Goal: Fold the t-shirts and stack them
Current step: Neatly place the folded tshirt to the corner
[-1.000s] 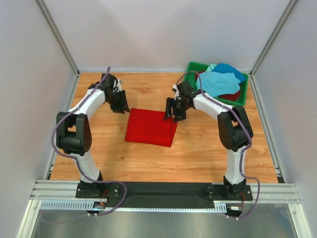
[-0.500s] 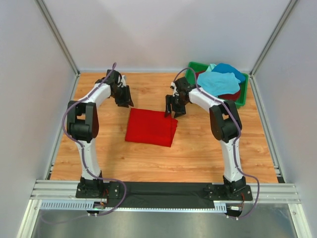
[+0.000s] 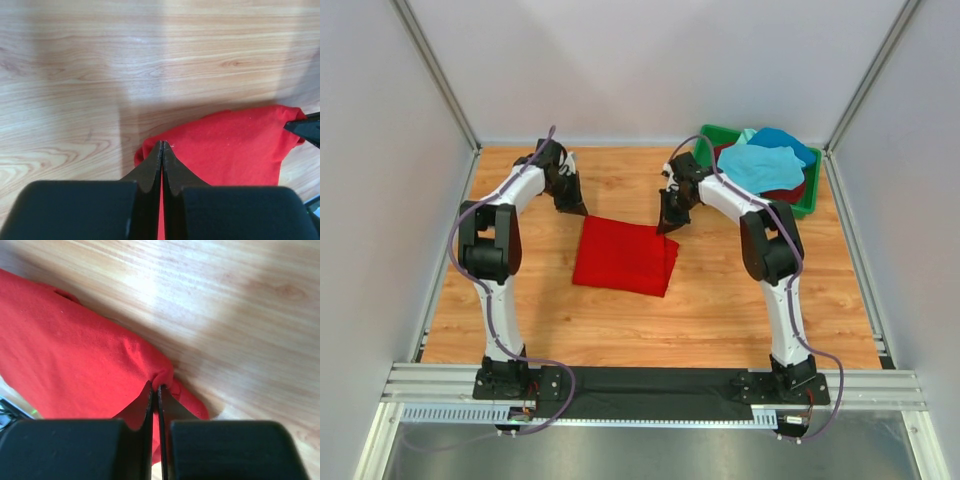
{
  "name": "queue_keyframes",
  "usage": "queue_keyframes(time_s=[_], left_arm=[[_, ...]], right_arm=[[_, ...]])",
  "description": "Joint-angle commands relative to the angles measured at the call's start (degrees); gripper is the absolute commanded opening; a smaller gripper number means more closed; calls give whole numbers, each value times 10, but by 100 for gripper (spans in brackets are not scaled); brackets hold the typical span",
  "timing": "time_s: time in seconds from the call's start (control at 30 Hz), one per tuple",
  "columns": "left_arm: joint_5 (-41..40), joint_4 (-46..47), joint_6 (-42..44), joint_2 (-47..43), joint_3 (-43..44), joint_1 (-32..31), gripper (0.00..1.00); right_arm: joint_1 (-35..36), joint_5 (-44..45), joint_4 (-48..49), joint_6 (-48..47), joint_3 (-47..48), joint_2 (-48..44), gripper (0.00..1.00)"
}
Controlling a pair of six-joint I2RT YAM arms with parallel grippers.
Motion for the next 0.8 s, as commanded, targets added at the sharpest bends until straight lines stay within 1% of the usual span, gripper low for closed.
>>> queue_keyframes(time_s=[0.0,0.13,0.23,0.37,0.47,0.57,0.63,0.77], left_arm=[[-4,-21,0,-6,44,1,0],[-5,-36,-5,-13,60,1,0],[1,-40,-4,-19,57,1,0],[13,-39,-1,-15,49,-2,0],[13,-38,1,-11,46,-8,0],[4,-39,-1,-5,51,-20,0],[-5,-41,-7,-2,57,-28,0],[-52,-67,-22,-11,65,-34,0]], right_arm=[[9,10,-38,52,22,-62,0],[29,33,-99,90,13,-114,0],[38,35,-118,118,-23,-154,0],[46,40,-100,168,-118,-201,0],[44,73,-67,191,-175,-231,0],[38,92,-50,187,-188,-235,0],[31,89,-25,177,-193,-229,0],[23,103,-28,133,-168,-194,1]])
